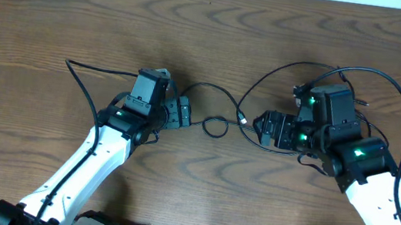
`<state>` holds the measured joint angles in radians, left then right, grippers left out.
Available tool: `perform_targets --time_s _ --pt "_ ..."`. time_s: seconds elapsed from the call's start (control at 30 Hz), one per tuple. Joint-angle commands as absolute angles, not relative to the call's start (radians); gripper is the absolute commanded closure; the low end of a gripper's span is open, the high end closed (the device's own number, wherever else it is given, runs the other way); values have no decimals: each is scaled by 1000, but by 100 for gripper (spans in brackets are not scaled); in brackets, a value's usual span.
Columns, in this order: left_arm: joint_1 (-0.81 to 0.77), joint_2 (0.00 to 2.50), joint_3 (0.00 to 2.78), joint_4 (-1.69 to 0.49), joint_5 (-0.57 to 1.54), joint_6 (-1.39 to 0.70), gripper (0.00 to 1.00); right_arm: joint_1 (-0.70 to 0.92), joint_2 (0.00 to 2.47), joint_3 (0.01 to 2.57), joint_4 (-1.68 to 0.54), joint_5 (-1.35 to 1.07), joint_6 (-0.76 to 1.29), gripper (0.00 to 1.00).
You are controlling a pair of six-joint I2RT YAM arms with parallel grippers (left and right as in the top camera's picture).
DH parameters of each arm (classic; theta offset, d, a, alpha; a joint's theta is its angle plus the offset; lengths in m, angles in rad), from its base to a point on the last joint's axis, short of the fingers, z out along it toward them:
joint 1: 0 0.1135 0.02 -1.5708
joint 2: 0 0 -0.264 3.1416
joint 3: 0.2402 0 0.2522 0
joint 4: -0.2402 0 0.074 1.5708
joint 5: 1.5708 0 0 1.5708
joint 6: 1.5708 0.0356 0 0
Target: Untangle cables
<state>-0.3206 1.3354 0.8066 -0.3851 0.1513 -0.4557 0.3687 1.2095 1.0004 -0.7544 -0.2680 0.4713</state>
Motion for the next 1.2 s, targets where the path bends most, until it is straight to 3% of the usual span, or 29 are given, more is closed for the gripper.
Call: perform_targets --time_s 0.0,0.47,1.17 --pt "-315 1341 802 -385 139 -457 9 368 1214 965 -676 -260 479 1" --pt "-315 1341 802 -385 139 -457 9 368 1317 820 -494 -268 548 1" --pt "-315 1341 802 -385 139 -457 9 368 1623 815 -354 -271 555 4"
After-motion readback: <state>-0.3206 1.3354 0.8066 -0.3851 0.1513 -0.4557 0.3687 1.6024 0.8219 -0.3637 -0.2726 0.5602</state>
